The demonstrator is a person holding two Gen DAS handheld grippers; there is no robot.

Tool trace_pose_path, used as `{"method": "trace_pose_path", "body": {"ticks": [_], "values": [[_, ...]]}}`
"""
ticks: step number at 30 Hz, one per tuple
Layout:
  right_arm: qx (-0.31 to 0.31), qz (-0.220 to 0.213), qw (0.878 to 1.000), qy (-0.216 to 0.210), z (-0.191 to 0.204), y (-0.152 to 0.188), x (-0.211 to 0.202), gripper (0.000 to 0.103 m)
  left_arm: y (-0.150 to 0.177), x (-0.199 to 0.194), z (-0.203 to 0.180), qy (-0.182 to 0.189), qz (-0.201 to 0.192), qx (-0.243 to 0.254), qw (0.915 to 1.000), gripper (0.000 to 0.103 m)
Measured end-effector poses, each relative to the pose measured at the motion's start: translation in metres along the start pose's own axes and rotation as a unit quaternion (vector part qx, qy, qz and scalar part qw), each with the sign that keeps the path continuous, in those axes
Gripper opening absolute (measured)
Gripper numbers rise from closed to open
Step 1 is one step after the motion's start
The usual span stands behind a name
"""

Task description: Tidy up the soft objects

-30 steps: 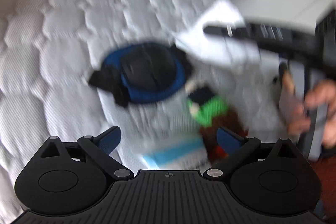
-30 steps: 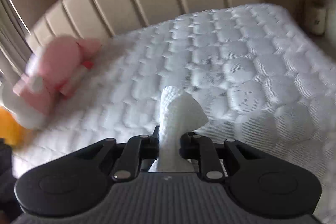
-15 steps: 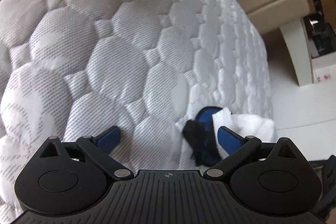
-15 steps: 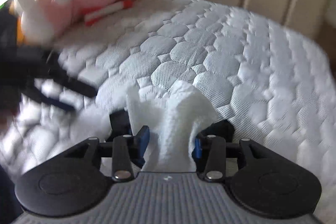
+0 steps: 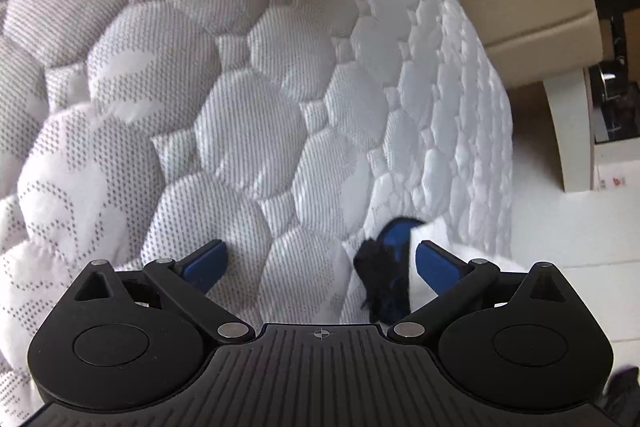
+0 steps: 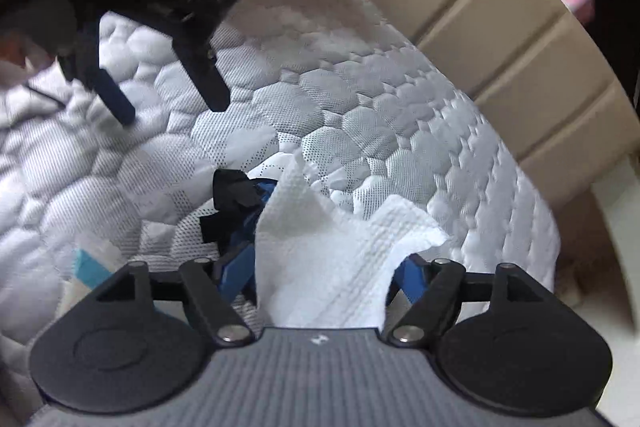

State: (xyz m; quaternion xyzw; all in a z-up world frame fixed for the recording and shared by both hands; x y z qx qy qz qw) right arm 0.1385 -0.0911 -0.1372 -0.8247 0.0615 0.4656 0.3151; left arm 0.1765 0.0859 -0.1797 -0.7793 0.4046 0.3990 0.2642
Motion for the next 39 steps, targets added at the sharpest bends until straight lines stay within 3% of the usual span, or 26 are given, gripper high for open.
{"method": "trace_pose_path", "body": {"ticks": [3, 5, 8, 13, 16, 18, 20, 22, 25, 28, 31, 33, 37, 39], "values": [[-0.04, 0.01, 0.999, 0.004, 0.001, -0.001, 0.008, 0.08, 0.0, 0.002, -0.001, 0.008, 0.011, 0.008, 0.9999, 0.103], [-0.024, 0.018, 0.999, -0.026, 0.002, 0.001, 0.015, 0.077, 0.0, 0.0, -0.003, 0.015, 0.016, 0.011, 0.9997, 0.103], [0.017, 0.015, 0.998, -0.064, 0.008, 0.008, 0.02, 0.059, 0.0, 0.001, -0.007, 0.024, 0.024, 0.015, 0.9993, 0.103], [-0.03, -0.024, 0.999, -0.027, 0.013, 0.014, 0.016, 0.026, 0.003, 0.007, -0.009, 0.015, 0.029, 0.03, 0.999, 0.103], [0.044, -0.061, 0.996, -0.055, -0.004, 0.001, 0.009, 0.025, 0.004, 0.006, -0.013, 0.014, 0.024, 0.041, 0.9988, 0.103], [0.127, -0.079, 0.984, -0.102, -0.02, -0.007, 0.014, 0.025, 0.007, 0.008, -0.02, 0.01, 0.014, 0.081, 0.9965, 0.103], [0.206, -0.077, 0.966, -0.138, -0.039, -0.008, 0.026, 0.025, 0.017, 0.011, -0.036, -0.009, -0.003, 0.162, 0.9867, 0.103], [0.262, -0.066, 0.953, -0.135, -0.059, 0.005, 0.036, 0.023, 0.031, 0.014, -0.055, -0.033, -0.033, 0.25, 0.9671, 0.103], [0.323, -0.047, 0.939, -0.109, -0.09, 0.039, 0.04, 0.023, 0.053, 0.027, -0.077, -0.047, -0.058, 0.33, 0.941, 0.103], [0.343, -0.002, 0.937, -0.061, -0.11, 0.074, 0.043, 0.023, 0.068, 0.043, -0.089, -0.065, -0.066, 0.354, 0.9305, 0.103], [0.38, 0.016, 0.921, -0.079, -0.113, 0.093, 0.04, 0.023, 0.08, 0.049, -0.101, -0.091, -0.086, 0.405, 0.9057, 0.103], [0.388, 0.017, 0.916, -0.102, -0.108, 0.092, 0.04, 0.023, 0.085, 0.048, -0.1, -0.101, -0.09, 0.425, 0.895, 0.103], [0.421, -0.006, 0.892, -0.163, -0.096, 0.075, 0.041, 0.022, 0.088, 0.047, -0.093, -0.106, -0.084, 0.428, 0.8937, 0.103], [0.423, -0.037, 0.89, -0.166, -0.096, 0.066, 0.03, 0.022, 0.086, 0.046, -0.089, -0.121, -0.086, 0.427, 0.8921, 0.103]]}}
Point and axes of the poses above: each gripper's, at about its wrist camera, not at the fingertips, and x roughly the way its jaws point, z to its left, y to its underside, the point moved 8 cm from there along x, roughly the way its jaws point, and after that the axes turned 9 degrees about -y, right-handed, at the moved point
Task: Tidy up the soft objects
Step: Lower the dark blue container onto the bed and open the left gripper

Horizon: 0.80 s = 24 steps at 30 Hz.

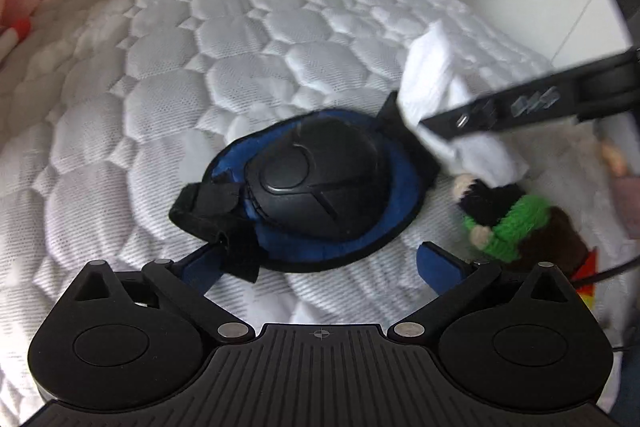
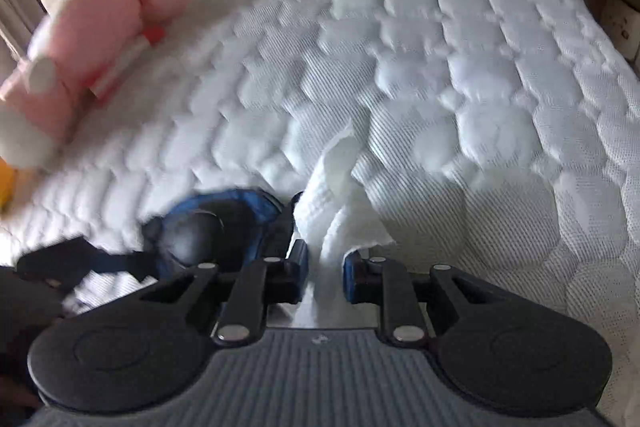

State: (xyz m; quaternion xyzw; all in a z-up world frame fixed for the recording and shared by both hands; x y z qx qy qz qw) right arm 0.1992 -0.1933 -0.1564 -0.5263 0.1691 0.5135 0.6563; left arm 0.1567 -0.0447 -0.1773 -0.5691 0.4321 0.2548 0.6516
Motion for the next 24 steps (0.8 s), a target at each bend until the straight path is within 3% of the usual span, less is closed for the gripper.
{"method": "trace_pose_path", "body": {"ticks": [4, 10, 15, 18, 21, 24], "values": [[-0.01, -0.035, 0.999, -0.034, 0.02, -0.009, -0.012, 0.019, 0.002, 0.003, 0.005, -0.005, 0.008, -0.005, 0.9999, 0.103], [-0.097, 0.005, 0.993, 0.061, 0.011, -0.006, 0.007, 0.019, 0.003, 0.003, 0.004, -0.005, 0.008, 0.006, 0.9999, 0.103], [0.003, 0.025, 1.0, 0.013, -0.012, -0.004, 0.011, 0.019, 0.003, 0.004, 0.006, -0.004, 0.01, 0.008, 0.9999, 0.103], [0.052, 0.024, 0.997, -0.045, -0.005, 0.0, 0.012, 0.017, 0.001, 0.005, 0.014, 0.016, 0.012, -0.038, 0.9991, 0.103], [0.026, -0.023, 0.998, -0.054, 0.008, -0.013, -0.003, 0.017, -0.002, 0.004, 0.03, 0.05, 0.017, -0.099, 0.9937, 0.103], [0.004, -0.053, 0.997, -0.056, 0.015, -0.026, -0.023, 0.017, -0.003, 0.001, 0.045, 0.092, 0.034, -0.163, 0.9817, 0.103]]}}
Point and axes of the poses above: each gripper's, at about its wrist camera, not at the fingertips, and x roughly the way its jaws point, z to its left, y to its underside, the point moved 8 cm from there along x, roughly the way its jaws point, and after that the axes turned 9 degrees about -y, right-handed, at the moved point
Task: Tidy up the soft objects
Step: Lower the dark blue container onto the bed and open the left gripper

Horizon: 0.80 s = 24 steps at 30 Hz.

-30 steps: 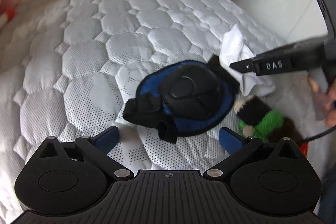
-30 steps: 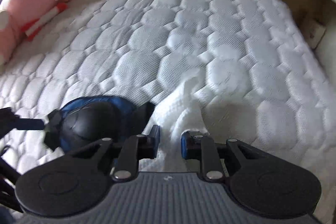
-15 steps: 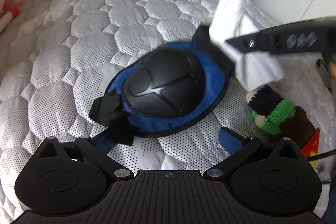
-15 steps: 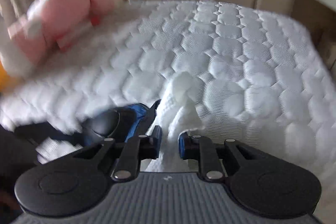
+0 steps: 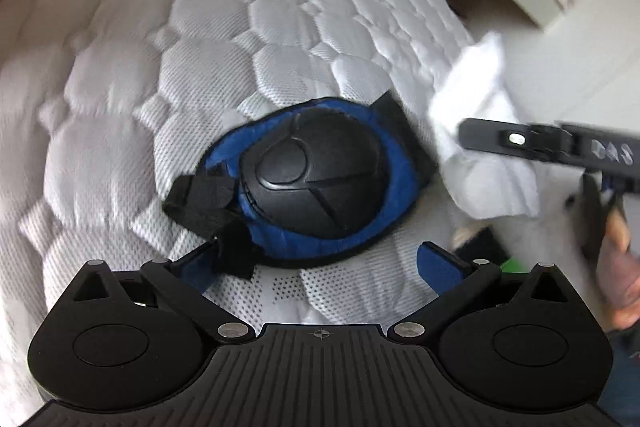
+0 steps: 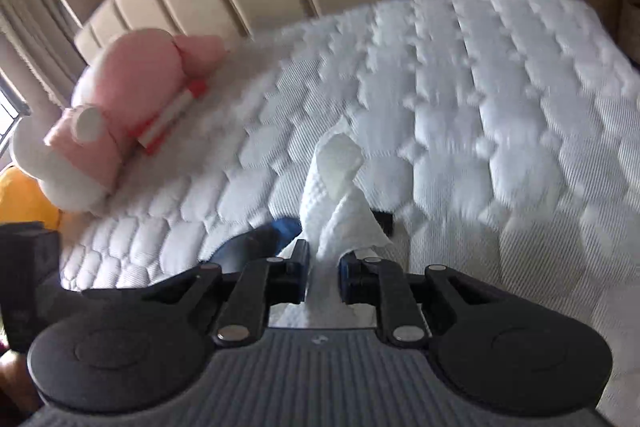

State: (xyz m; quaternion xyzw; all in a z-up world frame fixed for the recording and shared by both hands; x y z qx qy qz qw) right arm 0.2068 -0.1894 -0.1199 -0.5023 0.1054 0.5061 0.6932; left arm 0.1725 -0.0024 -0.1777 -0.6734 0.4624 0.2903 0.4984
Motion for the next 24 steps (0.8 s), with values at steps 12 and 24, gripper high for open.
{"method": "trace_pose_path", "body": {"ticks": [12, 24], "values": [[0.006, -0.018, 1.0, 0.012, 0.02, 0.016, -0.032, 0.021, 0.079, -0.041, -0.034, 0.028, 0.093, 0.007, 0.9952, 0.103], [-0.01, -0.038, 0.999, 0.021, 0.035, 0.027, -0.05, 0.025, 0.084, -0.032, -0.076, 0.012, -0.013, 0.129, 0.9915, 0.073]]}}
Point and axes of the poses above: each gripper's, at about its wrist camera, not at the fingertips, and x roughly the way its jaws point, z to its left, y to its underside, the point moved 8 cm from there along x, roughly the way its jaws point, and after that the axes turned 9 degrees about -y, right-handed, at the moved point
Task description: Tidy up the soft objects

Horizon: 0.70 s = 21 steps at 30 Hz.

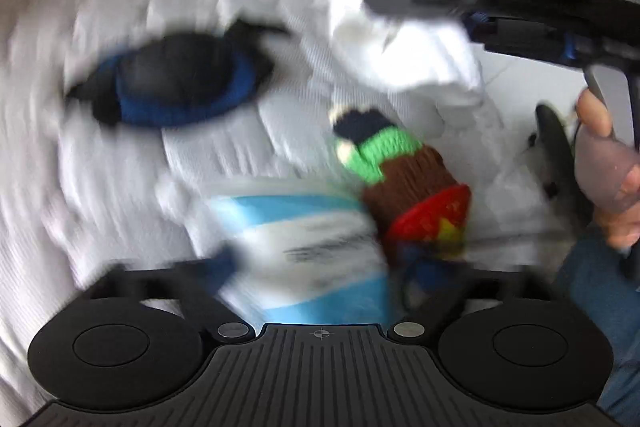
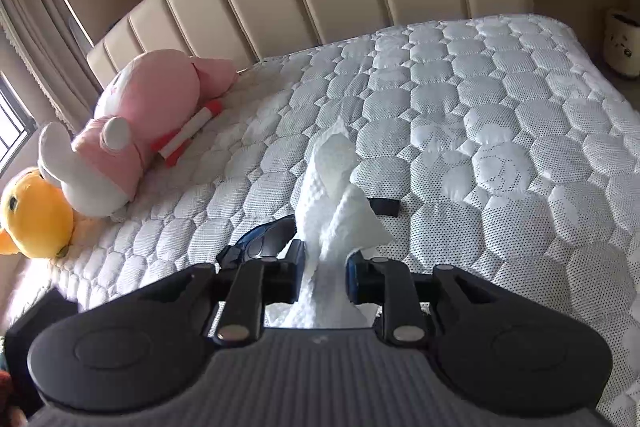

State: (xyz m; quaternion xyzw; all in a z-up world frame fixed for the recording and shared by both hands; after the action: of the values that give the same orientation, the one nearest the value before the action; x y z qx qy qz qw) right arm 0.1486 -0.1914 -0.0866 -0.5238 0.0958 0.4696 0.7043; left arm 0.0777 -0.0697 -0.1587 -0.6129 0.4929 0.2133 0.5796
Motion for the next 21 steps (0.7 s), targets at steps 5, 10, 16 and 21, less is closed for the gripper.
{"method": "trace_pose_path", "body": {"ticks": [5, 10, 16, 21], "values": [[-0.03, 0.01, 0.999, 0.022, -0.001, 0.005, 0.009, 0.024, -0.028, -0.014, 0.003, -0.079, -0.065, 0.149, 0.9834, 0.074], [-0.053, 0.002, 0.997, 0.054, -0.008, 0.0, 0.01, 0.019, -0.033, -0.016, 0.02, -0.049, -0.063, 0.11, 0.9908, 0.09], [0.016, 0.037, 0.995, -0.087, 0.02, 0.01, 0.016, 0.019, -0.032, -0.037, 0.062, -0.018, -0.025, -0.044, 0.9986, 0.101], [-0.042, 0.115, 0.989, -0.08, 0.043, 0.044, 0.047, 0.019, -0.03, -0.033, 0.06, 0.009, 0.006, -0.032, 0.9994, 0.101]]}}
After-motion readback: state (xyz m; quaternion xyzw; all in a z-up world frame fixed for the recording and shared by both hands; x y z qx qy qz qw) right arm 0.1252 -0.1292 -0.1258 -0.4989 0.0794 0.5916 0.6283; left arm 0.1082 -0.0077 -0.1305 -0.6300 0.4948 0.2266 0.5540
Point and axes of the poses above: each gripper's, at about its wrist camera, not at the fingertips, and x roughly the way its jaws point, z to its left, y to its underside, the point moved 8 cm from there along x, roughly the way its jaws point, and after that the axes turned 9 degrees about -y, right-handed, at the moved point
